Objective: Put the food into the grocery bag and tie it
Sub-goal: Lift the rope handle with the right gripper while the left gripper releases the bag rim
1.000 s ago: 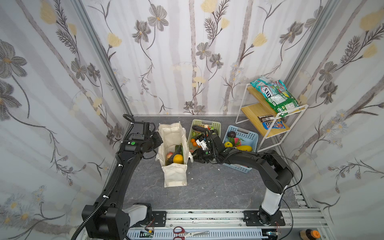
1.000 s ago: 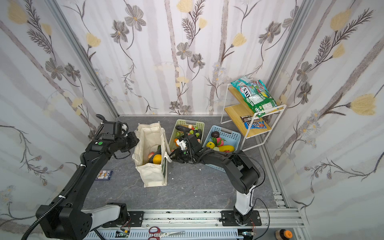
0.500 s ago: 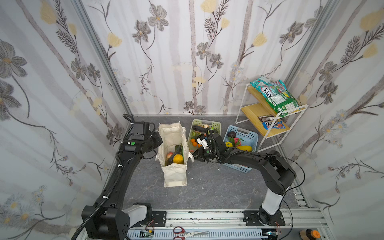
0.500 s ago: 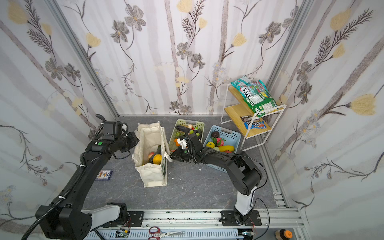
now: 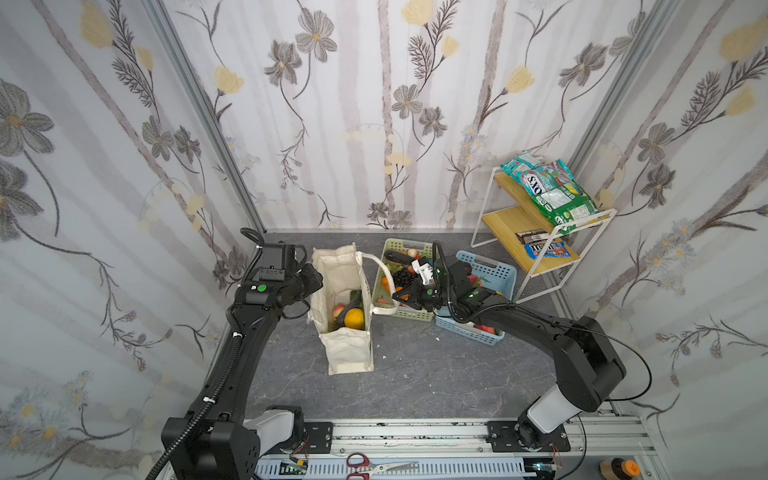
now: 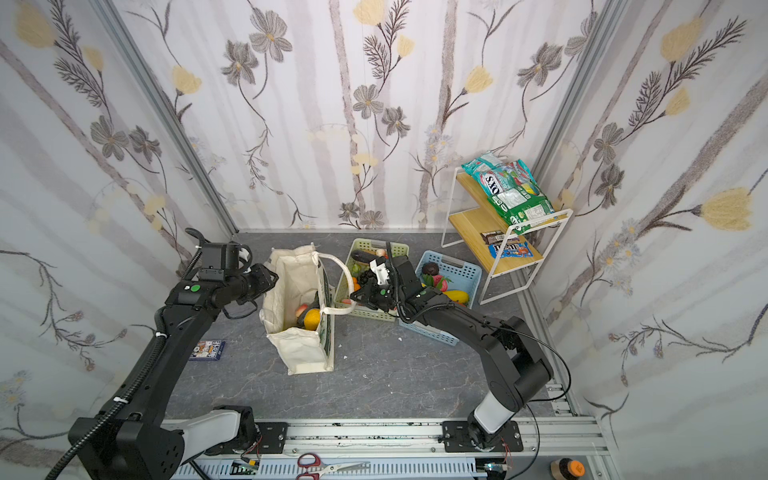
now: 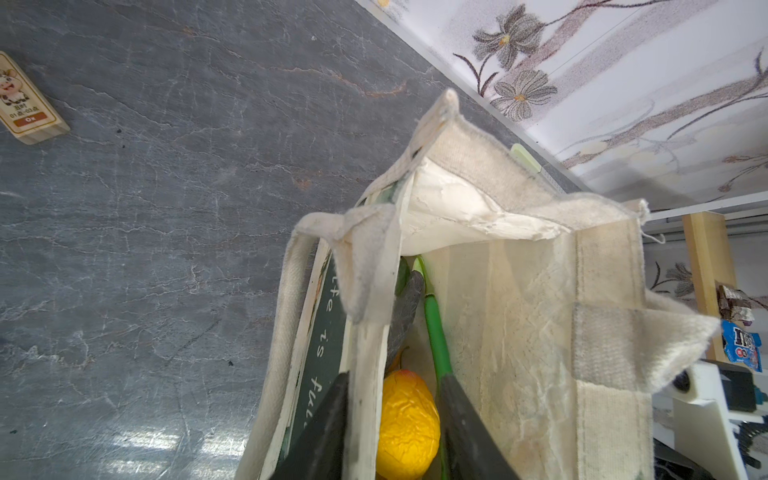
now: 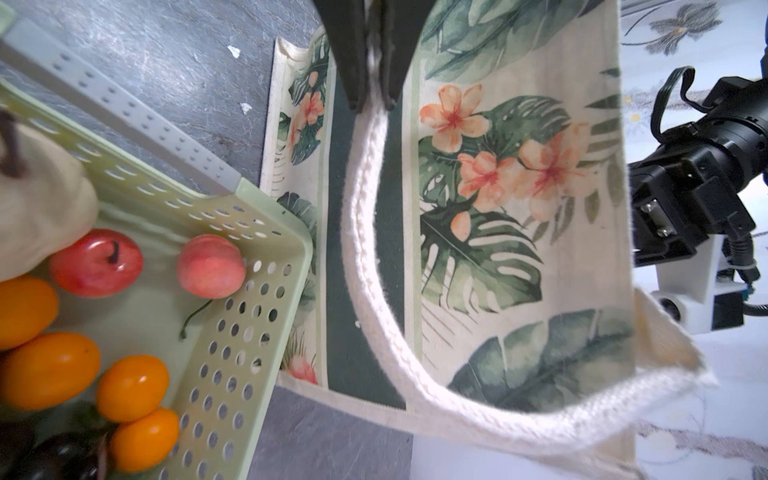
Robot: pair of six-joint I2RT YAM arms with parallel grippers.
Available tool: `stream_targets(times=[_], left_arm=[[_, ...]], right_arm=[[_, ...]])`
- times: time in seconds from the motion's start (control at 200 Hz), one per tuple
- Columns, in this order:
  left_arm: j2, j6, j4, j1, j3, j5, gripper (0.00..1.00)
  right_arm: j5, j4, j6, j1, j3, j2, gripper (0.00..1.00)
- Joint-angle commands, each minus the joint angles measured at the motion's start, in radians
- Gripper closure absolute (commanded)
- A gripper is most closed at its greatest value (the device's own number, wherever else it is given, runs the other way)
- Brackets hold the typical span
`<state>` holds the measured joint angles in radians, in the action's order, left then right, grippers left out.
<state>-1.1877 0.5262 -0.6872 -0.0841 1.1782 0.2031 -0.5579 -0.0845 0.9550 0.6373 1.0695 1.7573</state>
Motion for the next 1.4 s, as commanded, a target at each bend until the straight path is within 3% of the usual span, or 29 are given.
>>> stream_targets(times=[0.0,0.265,0.405,0.61,0.804,1.154,1.394], left_arm=[[0.016,-0.004,-0.019,0.021,0.011,0.001,0.53],[0.041,0.024,-0.027,0.123,0.054,0.099,0.35],[0.076,0.090,0.028,0.204,-0.012,0.156,0.23],[0.088,0.210,0.144,0.300,-0.208,0.176,0.26],[0.036,0.238,0.285,0.308,-0.373,0.250,0.30],[-0.068,0.231,0.492,0.289,-0.483,0.366,0.30],[-0.161,0.222,0.554,0.251,-0.479,0.380,0.41]], right_arm=[[0.074,0.004,-0.017,-0.004,0.030,-0.041,0.96],[0.144,0.109,-0.082,-0.006,0.128,-0.076,0.96],[0.155,0.149,-0.107,-0.005,0.157,-0.074,0.97],[0.159,0.164,-0.126,-0.006,0.173,-0.083,0.97],[0.156,0.188,-0.150,-0.007,0.203,-0.088,0.96],[0.139,0.194,-0.160,-0.004,0.235,-0.093,0.96],[0.130,0.203,-0.169,0.003,0.272,-0.093,0.96]])
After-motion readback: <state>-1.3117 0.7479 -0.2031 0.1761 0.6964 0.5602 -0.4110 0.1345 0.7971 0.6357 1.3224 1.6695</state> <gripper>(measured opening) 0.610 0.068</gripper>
